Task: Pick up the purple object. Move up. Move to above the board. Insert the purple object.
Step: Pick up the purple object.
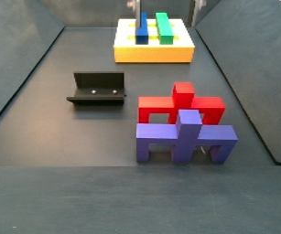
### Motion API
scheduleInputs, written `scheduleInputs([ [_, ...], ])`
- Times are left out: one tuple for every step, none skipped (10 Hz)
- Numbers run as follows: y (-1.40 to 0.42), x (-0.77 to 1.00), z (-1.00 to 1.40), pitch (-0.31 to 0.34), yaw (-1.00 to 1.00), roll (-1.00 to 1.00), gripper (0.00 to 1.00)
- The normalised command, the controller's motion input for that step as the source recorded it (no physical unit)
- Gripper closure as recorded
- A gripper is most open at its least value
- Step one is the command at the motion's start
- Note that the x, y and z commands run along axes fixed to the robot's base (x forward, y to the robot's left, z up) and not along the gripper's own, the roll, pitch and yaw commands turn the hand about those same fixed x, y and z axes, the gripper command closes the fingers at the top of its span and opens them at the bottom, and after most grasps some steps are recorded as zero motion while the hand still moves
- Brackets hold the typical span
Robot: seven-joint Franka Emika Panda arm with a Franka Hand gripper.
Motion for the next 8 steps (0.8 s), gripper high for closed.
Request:
scheduleInputs([
  [0.04, 0.0, 0.0, 0.0, 0.0, 0.0, 0.0],
  [0.43, 0.0, -0.05, 0.0, 0.0, -0.01, 0.0],
  [0.66, -0.02, -0.1, 0.0, 0.0, -0.04, 0.0],
  [0.66, -0.05, -0.17, -0.02, 0.0, -0.02, 0.0],
  [0.56, -0.04, -0.2, -0.023, 0.0, -0.01, 0.0],
  [0.48, -0.04, -0.19, -0.017, 0.0, 0.0, 0.0],
  [0.33, -0.03, -0.17, -0.013, 0.0, 0.0, 0.0],
  [0.15, -0.03, -0.11, -0.013, 0.0, 0.0, 0.0],
])
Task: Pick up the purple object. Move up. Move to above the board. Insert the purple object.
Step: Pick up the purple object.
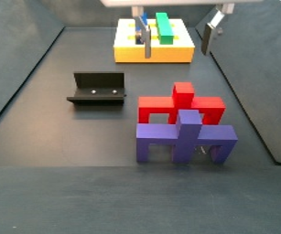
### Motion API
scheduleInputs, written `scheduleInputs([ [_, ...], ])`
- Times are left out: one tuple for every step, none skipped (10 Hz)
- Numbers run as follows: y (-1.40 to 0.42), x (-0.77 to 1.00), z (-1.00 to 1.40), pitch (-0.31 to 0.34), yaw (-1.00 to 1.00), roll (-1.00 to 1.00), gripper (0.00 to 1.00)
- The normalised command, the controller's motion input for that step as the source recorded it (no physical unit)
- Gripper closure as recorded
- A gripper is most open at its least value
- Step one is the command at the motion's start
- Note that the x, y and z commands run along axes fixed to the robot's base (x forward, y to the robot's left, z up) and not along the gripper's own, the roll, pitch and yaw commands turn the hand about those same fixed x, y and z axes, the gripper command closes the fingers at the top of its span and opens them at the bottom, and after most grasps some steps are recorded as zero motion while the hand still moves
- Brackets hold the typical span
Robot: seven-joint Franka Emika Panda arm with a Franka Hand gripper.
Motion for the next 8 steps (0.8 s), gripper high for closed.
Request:
scheduleInputs([
  [0.03, 0.0, -0.04, -0.004, 0.0, 0.0, 0.0],
  [0.15, -0.03, -0.06, -0.007, -0.04, 0.0, 0.0],
  [0.35, -0.01, -0.15, 0.0, -0.05, 0.0, 0.0],
  [0.4, -0.01, -0.09, 0.0, -0.08, 0.0, 0.0],
  [0.51, -0.01, -0.09, 0.0, -0.07, 0.01, 0.0],
  [0.62, 0.0, -0.19, 0.0, -0.15, 0.01, 0.0],
  [0.51, 0.0, -0.3, 0.0, -0.15, 0.06, 0.0],
  [0.28, 0.0, -0.51, -0.009, -0.08, 0.02, 0.0],
])
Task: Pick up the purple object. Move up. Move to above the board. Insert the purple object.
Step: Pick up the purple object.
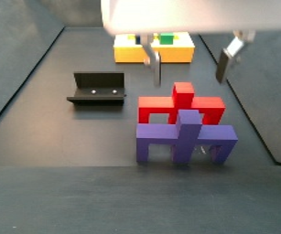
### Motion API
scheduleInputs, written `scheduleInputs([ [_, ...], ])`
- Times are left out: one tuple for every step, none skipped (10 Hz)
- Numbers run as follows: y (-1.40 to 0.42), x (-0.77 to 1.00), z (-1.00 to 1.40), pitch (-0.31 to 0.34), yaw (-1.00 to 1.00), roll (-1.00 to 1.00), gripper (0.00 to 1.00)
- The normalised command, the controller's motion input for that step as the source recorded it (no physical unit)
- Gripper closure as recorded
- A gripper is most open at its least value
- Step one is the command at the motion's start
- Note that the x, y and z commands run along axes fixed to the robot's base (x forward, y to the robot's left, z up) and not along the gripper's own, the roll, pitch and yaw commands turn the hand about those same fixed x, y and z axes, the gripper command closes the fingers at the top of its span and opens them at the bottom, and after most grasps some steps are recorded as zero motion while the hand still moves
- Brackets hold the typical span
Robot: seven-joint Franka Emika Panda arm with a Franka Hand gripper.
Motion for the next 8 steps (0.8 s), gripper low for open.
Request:
scheduleInputs([
  [0.05, -0.02, -0.74, -0.016, -0.02, 0.16, 0.0],
  [0.06, 0.0, -0.59, 0.0, -0.01, 0.13, 0.0],
  [0.03, 0.0, -0.48, 0.0, 0.0, 0.04, 0.0],
  [0.0, -0.02, -0.4, 0.0, 0.0, 0.01, 0.0],
  [0.05, -0.03, -0.35, 0.0, 0.0, 0.03, 0.0],
  [0.21, -0.08, -0.34, 0.0, -0.05, 0.02, 0.0],
  [0.25, -0.11, -0.33, -0.009, -0.01, 0.0, 0.0],
  [0.22, -0.07, -0.28, -0.01, 0.0, 0.0, 0.0],
])
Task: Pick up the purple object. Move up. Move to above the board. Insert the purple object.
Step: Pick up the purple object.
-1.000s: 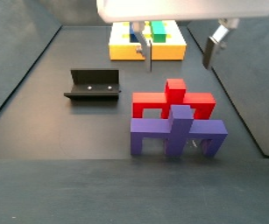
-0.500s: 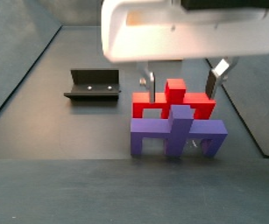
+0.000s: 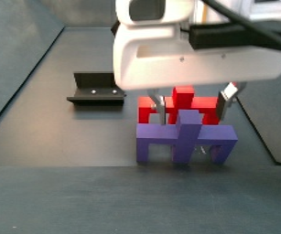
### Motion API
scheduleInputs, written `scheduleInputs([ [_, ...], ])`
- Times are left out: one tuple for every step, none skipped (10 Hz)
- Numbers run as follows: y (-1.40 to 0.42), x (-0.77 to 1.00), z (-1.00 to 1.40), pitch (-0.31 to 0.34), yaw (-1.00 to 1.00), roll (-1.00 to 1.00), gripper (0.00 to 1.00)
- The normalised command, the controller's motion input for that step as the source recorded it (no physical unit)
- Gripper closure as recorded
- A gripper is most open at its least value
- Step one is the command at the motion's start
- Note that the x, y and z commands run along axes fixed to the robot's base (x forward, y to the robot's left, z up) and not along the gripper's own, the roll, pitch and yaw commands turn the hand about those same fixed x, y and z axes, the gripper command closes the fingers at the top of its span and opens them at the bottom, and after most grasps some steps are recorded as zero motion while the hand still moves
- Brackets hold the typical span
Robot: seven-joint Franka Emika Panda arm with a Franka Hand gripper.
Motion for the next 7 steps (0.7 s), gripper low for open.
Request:
scheduleInputs([
  [0.04, 0.0, -0.24, 0.0, 0.0, 0.0, 0.0],
  [0.0, 0.0, -0.2, 0.0, 0.0, 0.0, 0.0],
  [0.04, 0.0, -0.2, -0.004, 0.0, -0.01, 0.0],
  [0.08, 0.0, -0.2, -0.003, 0.0, 0.0, 0.0],
  [0.1, 0.0, -0.15, 0.0, 0.0, 0.0, 0.0],
  [0.06, 0.03, -0.06, 0.011, 0.0, 0.01, 0.0],
  [0.0, 0.0, 0.0, 0.0, 0.0, 0.0, 0.0],
])
